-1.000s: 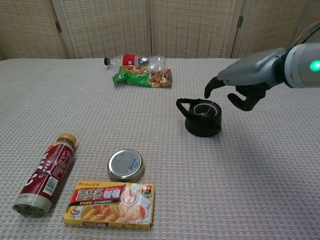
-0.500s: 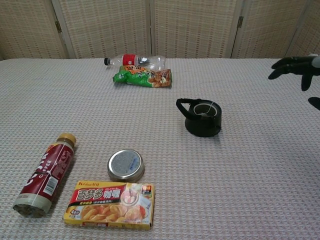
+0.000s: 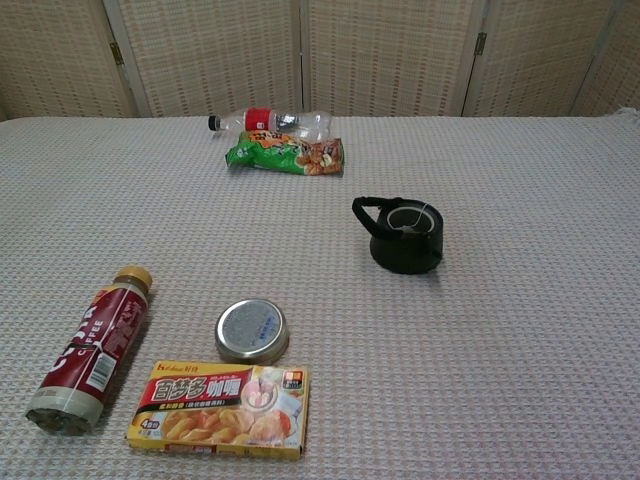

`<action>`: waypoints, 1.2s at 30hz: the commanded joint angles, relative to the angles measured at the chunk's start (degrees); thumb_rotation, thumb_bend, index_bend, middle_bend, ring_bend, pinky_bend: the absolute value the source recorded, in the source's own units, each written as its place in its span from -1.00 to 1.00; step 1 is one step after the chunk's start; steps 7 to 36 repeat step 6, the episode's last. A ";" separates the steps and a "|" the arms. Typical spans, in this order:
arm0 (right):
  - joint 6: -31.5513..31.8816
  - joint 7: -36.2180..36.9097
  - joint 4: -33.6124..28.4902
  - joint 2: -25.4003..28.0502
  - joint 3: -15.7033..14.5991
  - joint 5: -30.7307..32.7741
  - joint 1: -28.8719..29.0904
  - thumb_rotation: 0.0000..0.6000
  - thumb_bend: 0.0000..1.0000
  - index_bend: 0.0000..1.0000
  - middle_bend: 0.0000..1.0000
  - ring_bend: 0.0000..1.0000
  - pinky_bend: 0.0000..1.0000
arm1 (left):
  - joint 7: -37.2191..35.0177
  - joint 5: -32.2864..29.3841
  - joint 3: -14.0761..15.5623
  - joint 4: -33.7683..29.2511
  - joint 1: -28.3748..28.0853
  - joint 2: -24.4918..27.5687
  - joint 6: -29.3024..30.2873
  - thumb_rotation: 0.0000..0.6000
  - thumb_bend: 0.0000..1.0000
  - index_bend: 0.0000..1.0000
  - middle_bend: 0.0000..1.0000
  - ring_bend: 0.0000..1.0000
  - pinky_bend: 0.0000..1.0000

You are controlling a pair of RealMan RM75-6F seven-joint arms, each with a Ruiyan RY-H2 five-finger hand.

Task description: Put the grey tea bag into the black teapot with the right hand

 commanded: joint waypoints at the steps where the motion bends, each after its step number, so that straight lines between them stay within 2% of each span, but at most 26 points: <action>1: -1.19 0.68 0.17 0.28 1.39 -0.17 -0.75 1.00 -0.10 -1.00 -1.00 -1.00 -1.00 | 0.44 0.24 0.30 -0.16 0.18 -0.04 0.04 1.00 -0.61 -1.00 -1.00 -1.00 -0.64; 6: -4.10 -0.15 0.17 0.37 3.47 -0.78 -1.02 1.00 -0.10 -1.00 -1.00 -1.00 -1.00 | 1.55 0.16 0.15 -0.30 0.25 -0.17 0.30 1.00 -0.61 -1.00 -1.00 -1.00 -0.65; 36: -4.10 -0.15 0.17 0.37 3.47 -0.78 -1.02 1.00 -0.10 -1.00 -1.00 -1.00 -1.00 | 1.55 0.16 0.15 -0.30 0.25 -0.17 0.30 1.00 -0.61 -1.00 -1.00 -1.00 -0.65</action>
